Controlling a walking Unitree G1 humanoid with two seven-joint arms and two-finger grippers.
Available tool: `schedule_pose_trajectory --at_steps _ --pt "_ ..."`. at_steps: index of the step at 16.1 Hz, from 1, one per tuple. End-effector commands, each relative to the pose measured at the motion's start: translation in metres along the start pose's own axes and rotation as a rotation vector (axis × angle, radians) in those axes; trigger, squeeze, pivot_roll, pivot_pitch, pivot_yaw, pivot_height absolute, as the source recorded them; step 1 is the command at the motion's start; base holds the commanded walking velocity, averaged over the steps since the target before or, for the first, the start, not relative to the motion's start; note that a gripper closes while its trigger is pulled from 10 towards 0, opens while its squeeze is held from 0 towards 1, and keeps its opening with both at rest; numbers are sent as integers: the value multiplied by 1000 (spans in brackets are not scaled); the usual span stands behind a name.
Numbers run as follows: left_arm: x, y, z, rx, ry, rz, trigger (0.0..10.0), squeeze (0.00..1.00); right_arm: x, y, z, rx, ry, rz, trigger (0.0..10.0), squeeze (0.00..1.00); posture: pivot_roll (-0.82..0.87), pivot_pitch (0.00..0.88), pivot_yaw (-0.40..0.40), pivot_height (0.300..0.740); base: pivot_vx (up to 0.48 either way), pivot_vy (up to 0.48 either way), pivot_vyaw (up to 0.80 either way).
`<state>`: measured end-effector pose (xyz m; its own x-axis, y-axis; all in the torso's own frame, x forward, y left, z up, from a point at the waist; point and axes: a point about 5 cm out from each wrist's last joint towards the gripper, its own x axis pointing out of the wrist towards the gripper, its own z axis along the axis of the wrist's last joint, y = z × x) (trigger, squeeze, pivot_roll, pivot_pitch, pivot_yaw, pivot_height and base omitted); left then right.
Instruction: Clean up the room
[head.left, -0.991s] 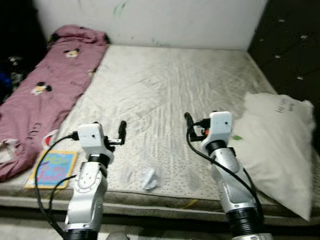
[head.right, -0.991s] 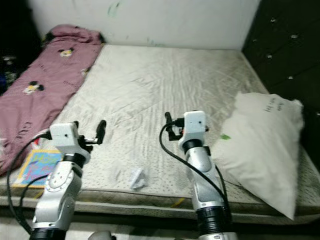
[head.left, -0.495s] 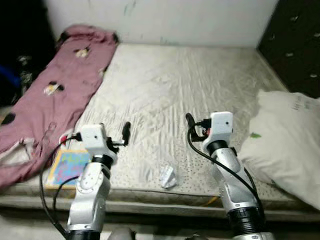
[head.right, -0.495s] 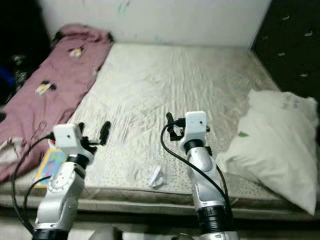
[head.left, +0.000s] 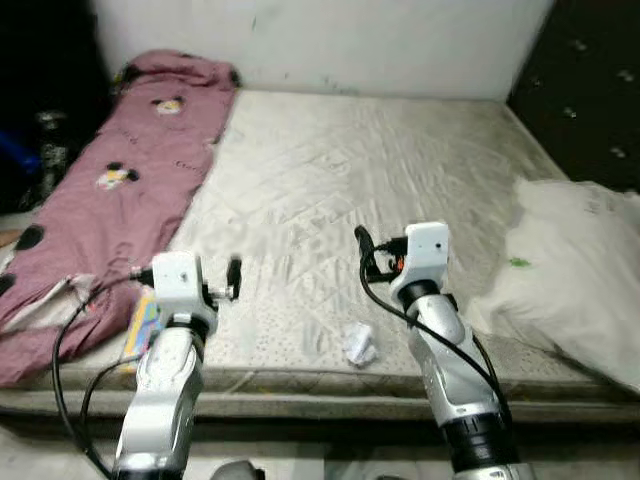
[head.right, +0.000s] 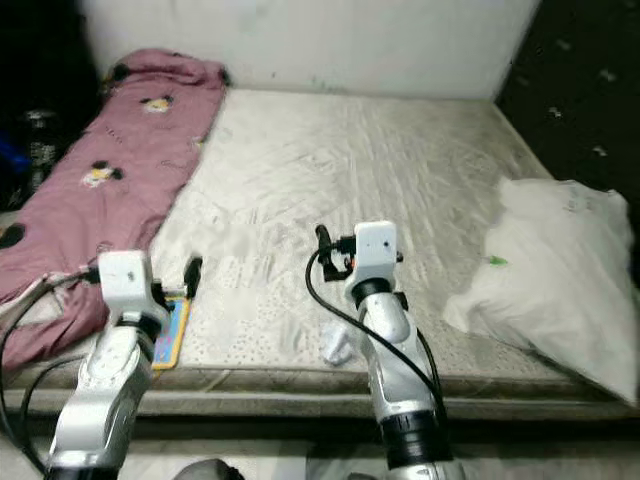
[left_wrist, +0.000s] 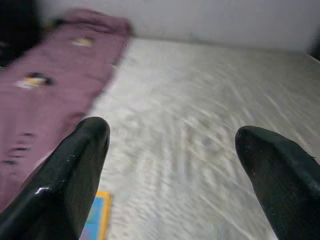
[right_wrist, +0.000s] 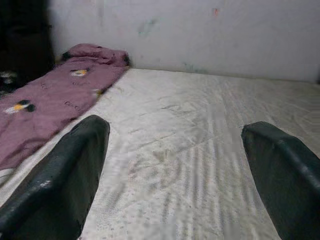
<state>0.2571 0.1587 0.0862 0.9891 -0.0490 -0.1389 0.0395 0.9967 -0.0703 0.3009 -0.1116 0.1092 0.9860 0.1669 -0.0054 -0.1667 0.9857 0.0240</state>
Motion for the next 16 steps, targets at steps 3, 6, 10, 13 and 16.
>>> schedule_pose_trajectory --at_steps 3,6,10,13,16 --pt "0 2 7 -87 -62 -47 10000 0 0 -5 1 7 1 -20 10000 0 61 0 -25 740 0 0 -267" --pt "-1 -5 9 -68 -69 -58 10000 0 0 -5 1 4 2 -23 10000 0 59 0 -25 740 0 0 0" --pt "-3 1 10 -70 -87 -23 10000 0 -2 -7 3 14 -7 -28 10000 0 62 0 -24 740 0 0 0" --pt "-7 11 11 -29 -110 36 10000 0 -5 -5 6 41 -23 -19 10000 0 58 0 -24 740 0 0 0" --pt "-11 17 12 39 -124 92 10000 0 -7 -8 3 29 -14 -30 10000 0 59 0 -25 740 0 0 0"
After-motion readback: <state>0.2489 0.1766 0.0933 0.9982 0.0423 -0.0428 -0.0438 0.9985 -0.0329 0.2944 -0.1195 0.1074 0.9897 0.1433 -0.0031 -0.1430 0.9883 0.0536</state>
